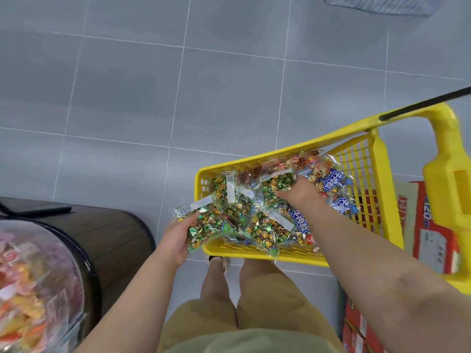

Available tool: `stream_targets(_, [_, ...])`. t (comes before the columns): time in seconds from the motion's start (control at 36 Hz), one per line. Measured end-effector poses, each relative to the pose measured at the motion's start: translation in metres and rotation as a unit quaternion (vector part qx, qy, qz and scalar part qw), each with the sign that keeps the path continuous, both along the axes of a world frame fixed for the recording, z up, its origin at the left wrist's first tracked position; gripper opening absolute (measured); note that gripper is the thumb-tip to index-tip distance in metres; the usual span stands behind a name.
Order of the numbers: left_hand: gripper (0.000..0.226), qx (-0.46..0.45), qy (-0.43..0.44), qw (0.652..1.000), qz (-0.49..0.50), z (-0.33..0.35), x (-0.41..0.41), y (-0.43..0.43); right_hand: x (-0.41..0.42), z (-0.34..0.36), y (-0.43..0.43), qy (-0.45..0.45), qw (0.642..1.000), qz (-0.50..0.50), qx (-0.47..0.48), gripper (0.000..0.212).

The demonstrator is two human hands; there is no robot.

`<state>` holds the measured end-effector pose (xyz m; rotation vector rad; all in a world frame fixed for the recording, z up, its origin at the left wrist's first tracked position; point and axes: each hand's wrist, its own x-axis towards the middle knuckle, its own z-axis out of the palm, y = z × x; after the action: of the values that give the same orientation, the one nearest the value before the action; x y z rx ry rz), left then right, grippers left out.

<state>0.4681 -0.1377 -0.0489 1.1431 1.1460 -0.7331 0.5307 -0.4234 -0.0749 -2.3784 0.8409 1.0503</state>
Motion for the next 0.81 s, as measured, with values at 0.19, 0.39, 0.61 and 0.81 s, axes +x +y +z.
stream_targets(0.19, [0.052, 0.029, -0.024, 0.999, -0.02, 0.003, 0.005, -0.003, -0.01, 0.019, -0.016, -0.102, 0.991, -0.07, 0.051, 0.067])
stream_targets(0.39, [0.029, -0.013, -0.045, 0.999, -0.022, 0.014, 0.012, -0.008, -0.031, 0.064, 0.009, -0.247, 0.952, -0.08, 0.162, 0.053])
stream_targets(0.61, [0.062, -0.191, -0.027, 0.979, 0.066, 0.033, 0.016, 0.005, -0.062, 0.099, 0.113, -0.468, 0.815, 0.289, 0.184, 0.038])
stream_targets(0.81, [0.076, -0.263, -0.053, 0.962, 0.048, 0.047, 0.0, 0.05, -0.079, 0.083, 0.142, -0.467, 0.75, 0.385, 0.267, 0.042])
